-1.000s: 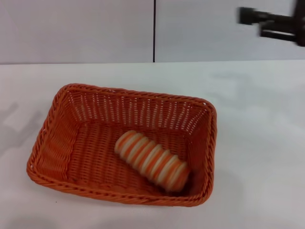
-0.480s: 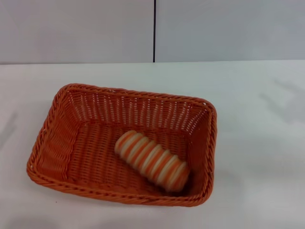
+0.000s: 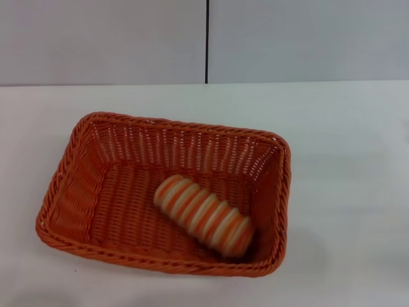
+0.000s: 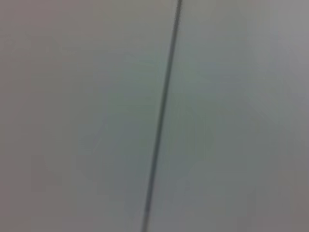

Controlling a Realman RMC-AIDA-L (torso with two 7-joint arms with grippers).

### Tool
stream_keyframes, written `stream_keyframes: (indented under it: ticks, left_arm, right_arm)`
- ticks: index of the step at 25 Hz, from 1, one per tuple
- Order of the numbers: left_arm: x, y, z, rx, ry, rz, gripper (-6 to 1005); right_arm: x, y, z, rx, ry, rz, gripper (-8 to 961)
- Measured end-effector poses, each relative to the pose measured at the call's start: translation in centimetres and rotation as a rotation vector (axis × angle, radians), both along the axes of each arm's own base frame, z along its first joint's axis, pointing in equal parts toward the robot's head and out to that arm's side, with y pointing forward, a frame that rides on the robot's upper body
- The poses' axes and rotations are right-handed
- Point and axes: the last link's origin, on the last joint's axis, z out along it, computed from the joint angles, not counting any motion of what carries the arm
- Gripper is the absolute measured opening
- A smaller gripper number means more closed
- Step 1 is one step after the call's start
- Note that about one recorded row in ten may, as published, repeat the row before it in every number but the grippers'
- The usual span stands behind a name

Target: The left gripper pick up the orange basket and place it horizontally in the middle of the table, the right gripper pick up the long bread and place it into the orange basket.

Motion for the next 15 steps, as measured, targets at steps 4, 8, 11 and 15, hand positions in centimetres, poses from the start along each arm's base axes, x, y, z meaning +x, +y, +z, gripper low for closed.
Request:
stream_keyframes:
  ticks: [4,8,11,15]
  left_arm:
    - [-0.4,-0.9,-0.5,0.05,0.014,0.051,805]
    - [-0.8,-1.3,-0.6,0.091,0.002,0.094,806]
    - [-0.8,-1.3,-1.0,0.105,0.008,0.111,806]
    - [-0.6,-0.9,-1.4,0.106,0.002,0.109,806]
  right_arm:
    - [0.6,-0.2,-0.6,0.085,0.021,-0.069,608]
    - [1.0,-0.1,-0.8,0.115,0.041,-0.105,608]
    - [1.2,0.1,-1.0,0.124,0.071,-0.131,608]
    - [1.2,0.3,-1.3,0.121,0.081,-0.144,608]
